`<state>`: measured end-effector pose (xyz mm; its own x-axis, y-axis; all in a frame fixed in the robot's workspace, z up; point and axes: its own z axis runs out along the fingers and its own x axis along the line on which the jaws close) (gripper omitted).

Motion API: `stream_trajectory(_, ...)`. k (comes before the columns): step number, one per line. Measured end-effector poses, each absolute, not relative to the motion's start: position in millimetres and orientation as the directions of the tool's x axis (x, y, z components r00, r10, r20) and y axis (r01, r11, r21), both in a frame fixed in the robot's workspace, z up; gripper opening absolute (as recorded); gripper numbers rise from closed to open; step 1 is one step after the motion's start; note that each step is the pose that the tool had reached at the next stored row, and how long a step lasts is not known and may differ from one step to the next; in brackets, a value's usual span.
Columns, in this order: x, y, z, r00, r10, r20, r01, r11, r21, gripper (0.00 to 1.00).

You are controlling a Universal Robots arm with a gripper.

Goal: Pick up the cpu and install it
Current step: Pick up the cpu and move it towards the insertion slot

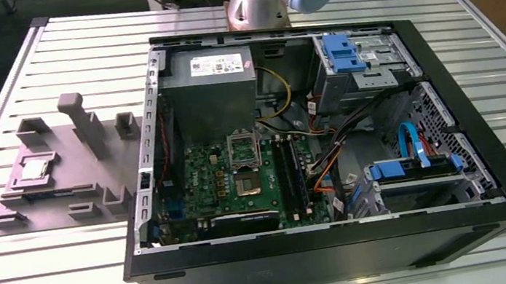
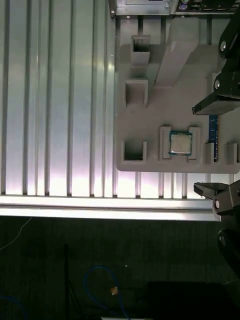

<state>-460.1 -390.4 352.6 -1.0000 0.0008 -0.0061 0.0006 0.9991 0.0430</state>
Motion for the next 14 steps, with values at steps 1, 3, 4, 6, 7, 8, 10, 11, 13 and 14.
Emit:
stream_trajectory(1,-460.2,-390.4,352.6,-1.000,0.001,-0.006,0.001,0.999,0.043,0.65)
stream_trajectory(3,-460.2,-390.4,352.5,-1.000,0.001,-0.006,0.001,0.999,0.043,0.65)
stream_trajectory(4,-460.1,-390.4,352.3,-1.000,0.001,-0.006,0.001,0.999,0.043,0.65)
stream_trajectory(6,-460.1,-390.4,351.9,-1.000,0.001,-0.006,0.001,0.999,0.043,0.65)
stream_trajectory(7,-460.2,-390.4,351.8,-1.000,0.001,-0.006,0.001,0.999,0.043,0.65)
stream_trajectory(8,-460.1,-390.4,351.6,-1.000,0.001,-0.006,0.001,0.999,0.043,0.65)
stream_trajectory(10,-460.1,-390.4,350.7,-1.000,0.001,-0.006,0.001,0.999,0.043,0.65)
stream_trajectory(11,-460.2,-390.4,349.8,-1.000,0.001,-0.006,0.001,0.999,0.043,0.65)
stream_trajectory(13,-460.1,-390.4,349.5,-1.000,0.001,-0.006,0.001,0.999,0.043,0.65)
stream_trajectory(14,-459.9,-390.4,349.3,-1.000,0.001,-0.006,0.001,0.999,0.043,0.65)
